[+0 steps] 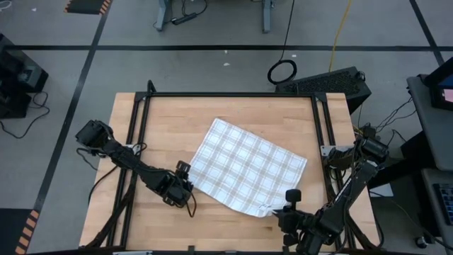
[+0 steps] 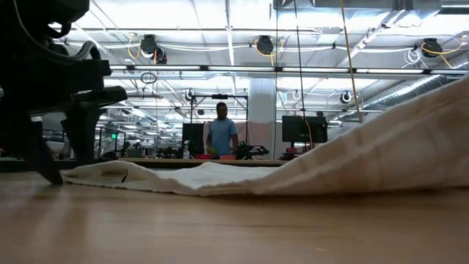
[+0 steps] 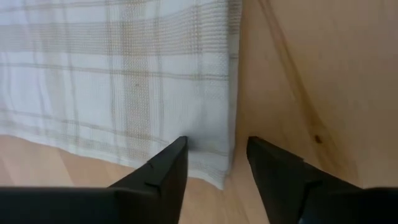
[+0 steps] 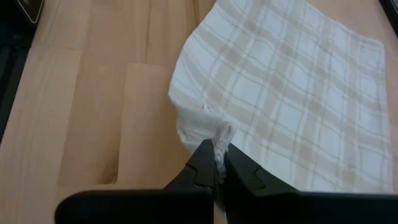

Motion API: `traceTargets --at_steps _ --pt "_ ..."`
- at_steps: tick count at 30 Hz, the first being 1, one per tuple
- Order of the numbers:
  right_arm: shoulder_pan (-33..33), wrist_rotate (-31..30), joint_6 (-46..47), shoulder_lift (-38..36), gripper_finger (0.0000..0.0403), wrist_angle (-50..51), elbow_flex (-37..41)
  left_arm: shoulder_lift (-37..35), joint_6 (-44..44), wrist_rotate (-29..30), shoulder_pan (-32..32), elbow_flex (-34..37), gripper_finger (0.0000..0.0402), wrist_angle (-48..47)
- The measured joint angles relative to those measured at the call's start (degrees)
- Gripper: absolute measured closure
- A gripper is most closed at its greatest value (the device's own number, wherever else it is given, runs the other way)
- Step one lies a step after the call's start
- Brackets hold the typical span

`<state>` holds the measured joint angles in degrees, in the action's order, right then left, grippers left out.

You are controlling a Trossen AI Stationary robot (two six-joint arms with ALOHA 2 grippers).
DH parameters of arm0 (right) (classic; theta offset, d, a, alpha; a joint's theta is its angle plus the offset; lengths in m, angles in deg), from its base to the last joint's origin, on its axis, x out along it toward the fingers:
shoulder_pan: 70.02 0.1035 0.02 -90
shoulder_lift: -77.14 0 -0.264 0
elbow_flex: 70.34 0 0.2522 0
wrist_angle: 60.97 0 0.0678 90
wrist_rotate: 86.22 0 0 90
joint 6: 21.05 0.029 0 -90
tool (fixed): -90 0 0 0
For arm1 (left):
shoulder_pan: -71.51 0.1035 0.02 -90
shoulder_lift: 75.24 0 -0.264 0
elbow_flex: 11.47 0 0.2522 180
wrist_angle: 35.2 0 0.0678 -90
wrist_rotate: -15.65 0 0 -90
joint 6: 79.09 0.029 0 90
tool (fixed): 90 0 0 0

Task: Roll towel
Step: Roll the white kitchen towel

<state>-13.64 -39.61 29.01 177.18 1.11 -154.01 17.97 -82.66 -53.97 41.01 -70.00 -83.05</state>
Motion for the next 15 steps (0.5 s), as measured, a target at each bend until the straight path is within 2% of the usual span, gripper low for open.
traceTargets --at_steps 10,15 --pt "0.0 -0.09 0.0 0.0 0.0402 0.0 0.0 0.37 1.04 0.22 1.19 0.13 0.0383 -0.4" --pt "0.0 -0.12 0.0 0.0 0.0402 -0.01 0.0 0.44 0.33 0.17 1.55 -0.19 0.0396 -1.0"
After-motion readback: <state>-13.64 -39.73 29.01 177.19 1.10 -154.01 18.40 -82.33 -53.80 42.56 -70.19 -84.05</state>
